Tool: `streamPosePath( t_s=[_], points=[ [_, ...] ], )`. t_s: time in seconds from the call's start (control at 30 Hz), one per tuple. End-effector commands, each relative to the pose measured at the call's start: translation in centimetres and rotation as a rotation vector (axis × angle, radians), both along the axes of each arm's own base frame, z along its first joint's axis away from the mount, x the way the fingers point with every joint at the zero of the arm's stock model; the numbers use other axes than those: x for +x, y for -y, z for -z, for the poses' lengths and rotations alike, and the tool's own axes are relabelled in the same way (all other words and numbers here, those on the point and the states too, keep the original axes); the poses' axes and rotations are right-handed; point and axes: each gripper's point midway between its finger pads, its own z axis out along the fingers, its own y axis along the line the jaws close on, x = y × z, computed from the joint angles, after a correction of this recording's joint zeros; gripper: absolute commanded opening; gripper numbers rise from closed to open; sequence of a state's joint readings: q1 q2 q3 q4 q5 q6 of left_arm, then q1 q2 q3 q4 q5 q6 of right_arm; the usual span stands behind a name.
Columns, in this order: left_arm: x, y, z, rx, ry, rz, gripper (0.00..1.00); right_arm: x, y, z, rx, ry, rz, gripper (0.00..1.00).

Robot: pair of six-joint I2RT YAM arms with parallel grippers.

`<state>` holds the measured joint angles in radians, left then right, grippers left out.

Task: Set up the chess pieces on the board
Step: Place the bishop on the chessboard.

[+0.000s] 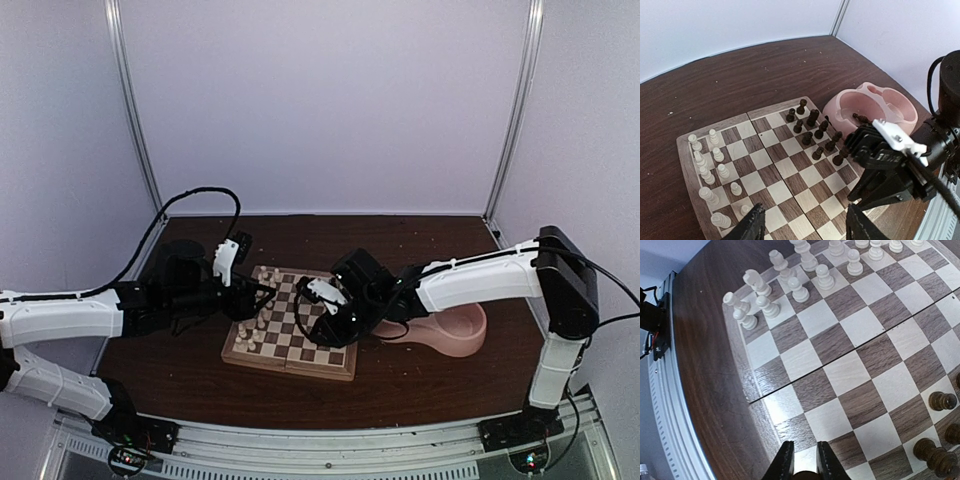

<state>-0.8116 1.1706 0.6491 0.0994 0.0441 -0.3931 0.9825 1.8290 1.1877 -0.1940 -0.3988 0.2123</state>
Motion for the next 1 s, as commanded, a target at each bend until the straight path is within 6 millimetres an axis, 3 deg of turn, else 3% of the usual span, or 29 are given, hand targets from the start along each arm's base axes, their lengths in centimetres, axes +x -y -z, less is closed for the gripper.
streamPosePath(
  t_s=[0.0, 0.3, 0.4, 0.57, 0.77, 0.97],
  points=[
    [0.3, 0.5, -2.2, -0.031, 0.054, 0.003, 0.56, 1.4, -0.7, 0.6, -0.064, 0.074, 0.037, 0.19],
    [0.4, 0.5, -2.0, -0.026, 0.050, 0.002, 0.56, 1.6, -1.0, 1.7, -0.174, 0.164, 0.049, 0.23],
    [0.4, 0.5, -2.1, -0.027, 0.052, 0.004, 0.56, 1.6, -1.1, 1.6, -0.179, 0.175, 0.050, 0.23],
    [0.4, 0.5, -2.1, -0.026, 0.052, 0.002, 0.56, 1.2, -1.1, 0.9, -0.168, 0.187, 0.041, 0.34],
    [0.4, 0.5, -2.2, -0.028, 0.054, 0.003, 0.56, 0.5, -1.4, 0.4, -0.155, 0.191, 0.018, 0.33],
    [0.4, 0.4, -2.3, -0.028, 0.058, 0.000, 0.56, -1.4, -3.1, 0.4, -0.116, 0.188, -0.045, 0.48]
  ],
)
